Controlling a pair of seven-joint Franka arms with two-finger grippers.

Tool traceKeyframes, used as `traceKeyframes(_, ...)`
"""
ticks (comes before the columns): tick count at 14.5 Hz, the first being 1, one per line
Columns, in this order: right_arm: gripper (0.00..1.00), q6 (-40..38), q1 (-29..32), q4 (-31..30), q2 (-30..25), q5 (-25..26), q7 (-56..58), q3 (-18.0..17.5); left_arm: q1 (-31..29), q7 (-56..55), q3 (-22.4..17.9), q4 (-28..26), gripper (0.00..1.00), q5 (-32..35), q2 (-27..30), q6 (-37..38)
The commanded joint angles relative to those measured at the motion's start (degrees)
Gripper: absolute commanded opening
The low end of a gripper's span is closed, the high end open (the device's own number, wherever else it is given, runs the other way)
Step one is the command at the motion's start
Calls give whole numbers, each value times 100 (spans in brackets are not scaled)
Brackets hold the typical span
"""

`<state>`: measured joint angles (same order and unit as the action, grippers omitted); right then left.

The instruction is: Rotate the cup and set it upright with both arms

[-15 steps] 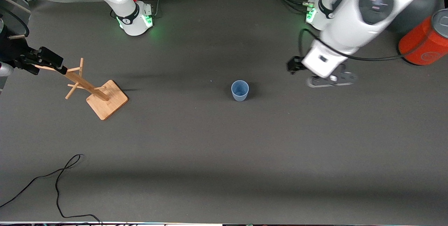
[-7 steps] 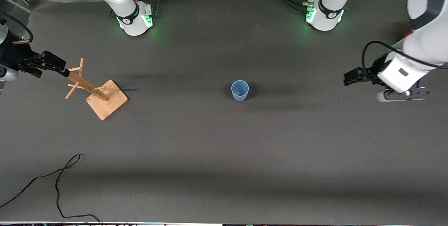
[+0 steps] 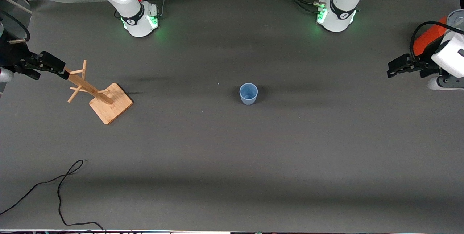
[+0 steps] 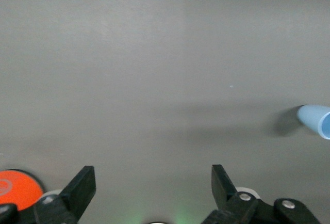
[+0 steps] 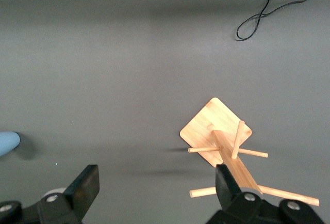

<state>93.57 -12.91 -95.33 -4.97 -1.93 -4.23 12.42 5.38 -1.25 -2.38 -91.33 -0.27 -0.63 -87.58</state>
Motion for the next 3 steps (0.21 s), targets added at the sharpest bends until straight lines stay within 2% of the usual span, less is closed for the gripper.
traceKeyframes(1,100,-76,43,164,93,-97,159,-2,42,301,9,80,100,264,-25,118)
traceKeyframes(3,100,-76,43,164,119,-97,150,-2,16,310,0,80,100,247,-25,109)
